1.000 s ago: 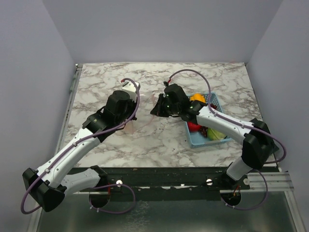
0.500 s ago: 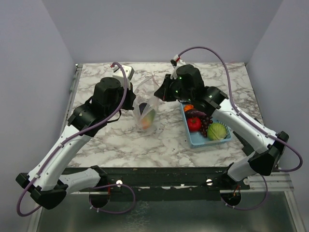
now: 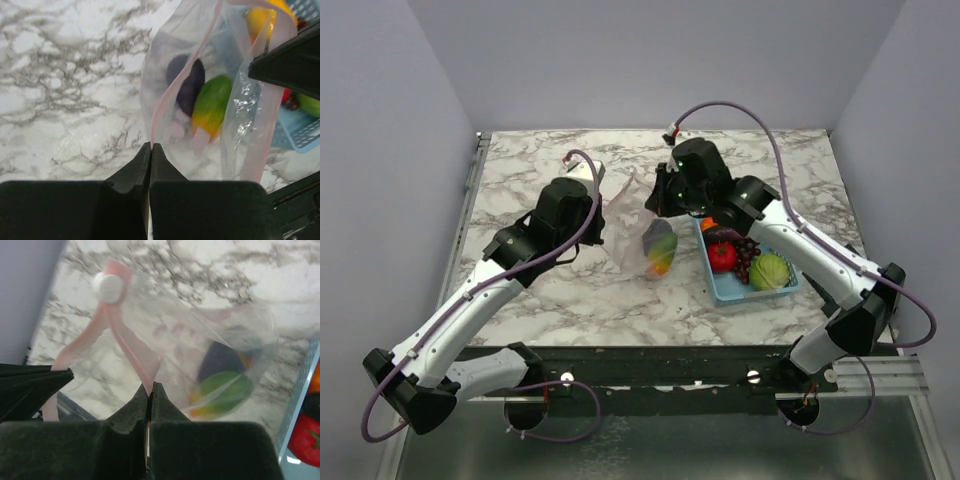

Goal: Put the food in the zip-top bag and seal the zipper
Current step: Adjust the zipper food storage bag at the center of the board.

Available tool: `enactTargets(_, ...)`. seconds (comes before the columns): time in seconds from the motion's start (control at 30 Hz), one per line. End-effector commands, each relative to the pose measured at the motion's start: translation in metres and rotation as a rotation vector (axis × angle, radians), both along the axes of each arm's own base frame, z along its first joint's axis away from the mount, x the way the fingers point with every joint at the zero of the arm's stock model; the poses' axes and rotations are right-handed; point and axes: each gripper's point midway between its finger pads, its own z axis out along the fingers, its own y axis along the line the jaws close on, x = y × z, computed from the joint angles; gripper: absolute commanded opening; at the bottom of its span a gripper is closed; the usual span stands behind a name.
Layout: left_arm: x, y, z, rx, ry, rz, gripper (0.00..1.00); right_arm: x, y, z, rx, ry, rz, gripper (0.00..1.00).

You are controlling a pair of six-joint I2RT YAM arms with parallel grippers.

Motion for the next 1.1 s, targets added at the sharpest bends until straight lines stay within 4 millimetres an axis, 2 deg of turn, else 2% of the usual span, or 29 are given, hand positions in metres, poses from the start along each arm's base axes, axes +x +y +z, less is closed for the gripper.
enactTargets(0.0,0.004,-0.002,-0.054,0.025,0.089,0.037,0.00,0.003,-0.013,-0.065,-0.137,0.080,-0.056,0.01)
enactTargets(0.07,0.005,-0.007,-0.071,0.033,0.121,0.031,0.00,0.006,-0.019,-0.075,-0.165,0.085,-0.084,0.01)
enactTargets(0.13,0.007,-0.011,-0.078,0.033,0.136,0.018,0.00,0.008,-0.023,-0.077,-0.185,0.080,-0.107,0.01)
enactTargets(0.23,0.008,-0.020,-0.069,0.010,0.121,-0.021,0.00,0.009,-0.026,-0.064,-0.181,0.063,-0.114,0.01)
enactTargets(0.37,0.007,-0.028,-0.027,-0.045,0.041,-0.076,0.00,0.008,-0.027,-0.031,-0.138,0.015,-0.113,0.01)
enactTargets(0.53,0.001,-0.022,0.036,-0.107,-0.067,-0.087,0.00,0.002,-0.026,0.014,-0.054,-0.040,-0.087,0.01)
enactTargets(0.6,0.001,-0.015,0.052,-0.109,-0.106,-0.065,0.00,0.001,-0.027,0.019,-0.035,-0.054,-0.088,0.01)
enactTargets(0.67,0.003,-0.007,0.057,-0.090,-0.128,-0.037,0.00,0.004,-0.027,0.009,-0.049,-0.049,-0.097,0.01)
enactTargets(0.73,0.008,-0.001,0.049,-0.053,-0.126,-0.001,0.00,0.007,-0.024,-0.011,-0.078,-0.025,-0.099,0.01)
enactTargets(0.8,0.011,0.000,0.029,-0.016,-0.094,0.013,0.00,0.009,-0.021,-0.037,-0.107,0.008,-0.099,0.01)
enactTargets(0.93,0.016,0.000,-0.031,0.059,0.007,0.036,0.00,0.012,-0.016,-0.081,-0.144,0.080,-0.107,0.01)
enactTargets(1.0,0.017,0.002,-0.061,0.093,0.061,0.051,0.00,0.012,-0.012,-0.093,-0.147,0.104,-0.100,0.01)
enactTargets(1.07,0.014,-0.002,-0.078,0.104,0.101,0.031,0.00,0.011,-0.009,-0.094,-0.142,0.114,-0.089,0.01)
